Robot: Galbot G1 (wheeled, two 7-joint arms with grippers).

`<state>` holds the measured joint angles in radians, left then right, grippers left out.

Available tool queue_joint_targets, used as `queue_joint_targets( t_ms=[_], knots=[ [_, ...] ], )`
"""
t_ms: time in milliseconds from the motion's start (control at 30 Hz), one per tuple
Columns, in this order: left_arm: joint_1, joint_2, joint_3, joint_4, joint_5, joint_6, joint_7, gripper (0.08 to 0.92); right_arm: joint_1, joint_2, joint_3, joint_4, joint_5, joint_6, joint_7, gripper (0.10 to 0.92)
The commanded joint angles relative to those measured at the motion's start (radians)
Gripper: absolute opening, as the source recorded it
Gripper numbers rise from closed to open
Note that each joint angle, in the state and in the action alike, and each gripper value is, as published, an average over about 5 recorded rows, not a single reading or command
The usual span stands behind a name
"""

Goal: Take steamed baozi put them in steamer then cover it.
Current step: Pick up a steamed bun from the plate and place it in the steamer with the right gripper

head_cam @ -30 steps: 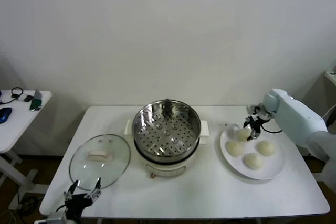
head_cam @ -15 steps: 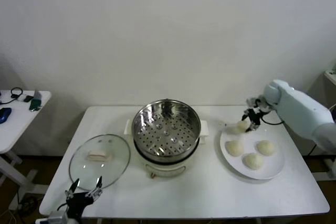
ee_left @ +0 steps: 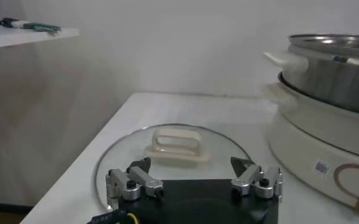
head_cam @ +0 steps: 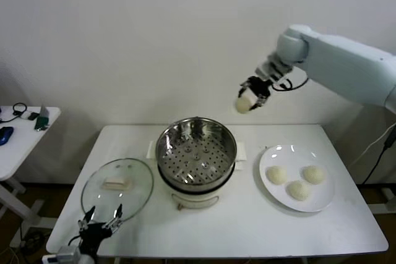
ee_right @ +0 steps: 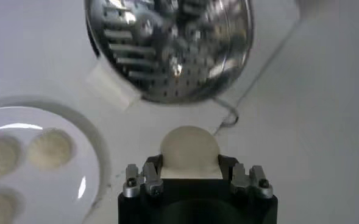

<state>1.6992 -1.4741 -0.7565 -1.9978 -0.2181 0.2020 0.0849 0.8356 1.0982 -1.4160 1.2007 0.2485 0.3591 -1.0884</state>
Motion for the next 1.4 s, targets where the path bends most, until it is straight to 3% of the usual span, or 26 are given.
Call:
queue_joint_targets(
  t_ms=[33, 467, 1033, 1233, 1400],
  knots=[
    [0.006, -0.003, 0.002, -0.011, 0.005, -0.004, -0.001, 0.823, 0.069, 0.175, -0.097, 0.17, -0.09, 0.141, 0.047, 0.628],
    [0.034, -0.006, 0.011, -0.013, 0.023, -0.025, -0.003, 0.823, -0.248, 0.248, -0.012, -0.153, -0.41, 0.22, 0.136, 0.628],
    [0.019, -0.007, 0.007, 0.015, 0.025, -0.027, -0.005, 0.823, -0.377, 0.326, 0.056, -0.376, -0.481, 0.28, 0.224, 0.634],
    [0.021, -0.007, 0.005, 0.008, 0.028, -0.025, -0.006, 0.823, -0.323, 0.305, 0.06, -0.338, -0.375, 0.29, 0.215, 0.763],
    [0.024, -0.009, 0.006, -0.01, 0.03, -0.015, -0.006, 0.823, -0.109, 0.203, -0.077, -0.203, -0.055, 0.234, 0.054, 0.82]
  ],
)
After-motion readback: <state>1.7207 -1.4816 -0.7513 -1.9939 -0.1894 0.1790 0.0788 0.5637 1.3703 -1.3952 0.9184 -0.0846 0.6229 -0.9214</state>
